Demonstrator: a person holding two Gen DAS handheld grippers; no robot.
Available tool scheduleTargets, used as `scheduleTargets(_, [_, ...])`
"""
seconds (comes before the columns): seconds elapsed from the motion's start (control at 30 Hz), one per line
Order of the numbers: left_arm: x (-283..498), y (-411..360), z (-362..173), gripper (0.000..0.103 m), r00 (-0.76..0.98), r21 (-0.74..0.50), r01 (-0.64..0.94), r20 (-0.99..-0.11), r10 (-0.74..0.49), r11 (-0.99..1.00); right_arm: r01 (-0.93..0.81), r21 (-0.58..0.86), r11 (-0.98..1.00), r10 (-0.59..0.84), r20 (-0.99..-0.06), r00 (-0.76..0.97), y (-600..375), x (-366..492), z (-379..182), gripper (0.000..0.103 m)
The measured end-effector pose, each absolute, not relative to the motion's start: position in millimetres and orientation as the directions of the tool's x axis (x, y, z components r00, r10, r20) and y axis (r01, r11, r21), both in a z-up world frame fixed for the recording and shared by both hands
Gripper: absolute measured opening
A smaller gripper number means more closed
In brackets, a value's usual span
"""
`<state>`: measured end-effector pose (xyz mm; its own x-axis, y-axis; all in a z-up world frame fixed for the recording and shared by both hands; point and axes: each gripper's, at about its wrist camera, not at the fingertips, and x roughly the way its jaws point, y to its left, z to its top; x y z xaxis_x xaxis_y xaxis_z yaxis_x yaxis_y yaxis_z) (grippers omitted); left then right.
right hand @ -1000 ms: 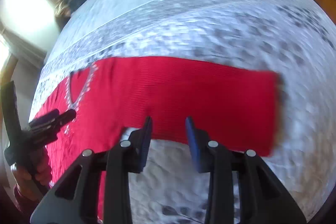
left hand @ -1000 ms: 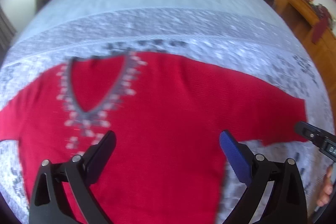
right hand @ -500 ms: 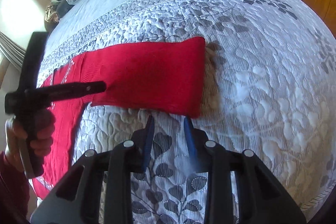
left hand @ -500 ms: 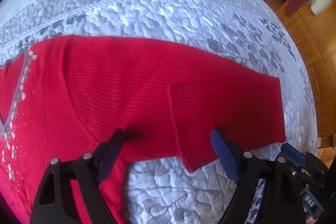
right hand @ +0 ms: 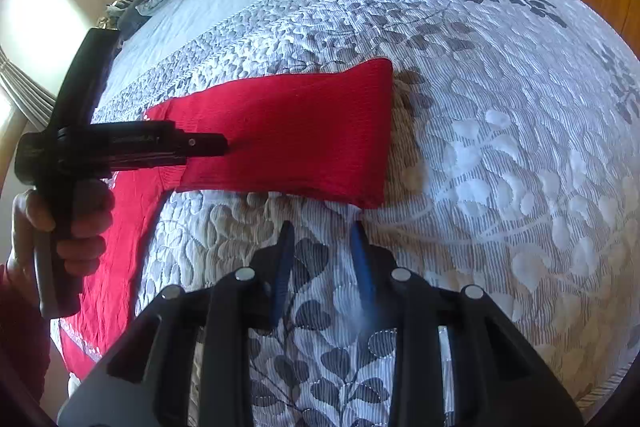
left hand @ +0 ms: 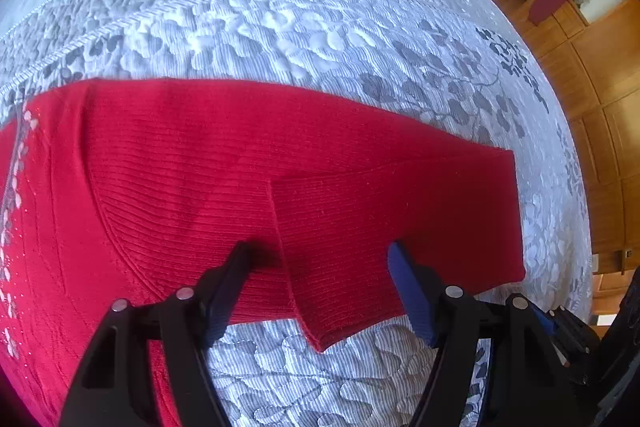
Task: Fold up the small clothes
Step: 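Grasp the other sleeve with the left tool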
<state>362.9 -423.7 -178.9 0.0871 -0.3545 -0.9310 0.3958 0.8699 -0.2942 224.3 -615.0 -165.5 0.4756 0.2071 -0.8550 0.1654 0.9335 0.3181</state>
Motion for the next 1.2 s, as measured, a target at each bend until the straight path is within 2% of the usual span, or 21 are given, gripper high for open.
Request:
scheduleTargets(0.07, [362.0,-424.1,-178.8,0.069,0.084,-0.302,0.395,-0.929,-0.361,0.868,0.160,0.307,0.938,0.199,-0.856,0.476,-614.3,223.7,-165.3,0.030])
scheduleTargets(0.1, [361.0,-425.0,-177.5,0.060,0.079,-0.313,0.393,-0.925,-0.371,0.865,0.159,0.300,0.941,0.193,-0.858,0.477,-614.0,223.8,-165.3,0.030])
scheduleTargets(0.13, [360.7,-425.6,-176.3,0.045,0.078,-0.321,0.390,-0.923,-0.378,0.863,0.158,0.295,0.942,0.189,-0.859,0.476,-614.2,223.8,-165.7,0.030])
scheduleTargets(0.17, [360.3,-425.7,-174.0,0.040,0.083,-0.325,0.380,-0.920,-0.382,0.866,0.159,0.294,0.942,0.188,-0.859,0.476,-614.1,224.0,-166.5,0.030])
scheduleTargets(0.23, [361.6,-426.8,-169.2,0.016,0.073,-0.365,0.369,-0.905,-0.419,0.855,0.162,0.302,0.940,0.194,-0.859,0.474,-614.3,224.9,-168.1,0.030])
scheduleTargets(0.37, [366.5,-435.4,-173.8,0.013,0.049,-0.358,0.345,-0.916,-0.397,0.868,0.164,0.305,0.938,0.196,-0.859,0.473,-612.8,224.5,-168.4,0.030])
scheduleTargets(0.5, [362.8,-431.7,-169.9,0.007,0.074,-0.388,0.322,-0.899,-0.431,0.864,0.157,0.293,0.943,0.187,-0.859,0.477,-610.7,221.8,-164.6,0.030])
scheduleTargets(0.67, [352.8,-402.6,-130.7,0.006,0.171,-0.392,0.338,-0.869,-0.465,0.856,0.178,0.301,0.937,0.182,-0.854,0.487,-615.6,215.3,-157.8,0.030])
scheduleTargets(0.9, [370.4,-294.7,-67.1,0.006,0.360,-0.329,0.279,-0.835,-0.416,0.902,0.172,0.314,0.934,0.194,-0.846,0.497,-606.2,213.6,-148.4,0.031])
scheduleTargets(1.2, [388.2,-115.2,-63.0,0.006,0.470,-0.206,0.044,-0.859,-0.202,0.978,0.069,0.294,0.953,0.230,-0.855,0.465,-544.4,244.7,-145.9,0.031])
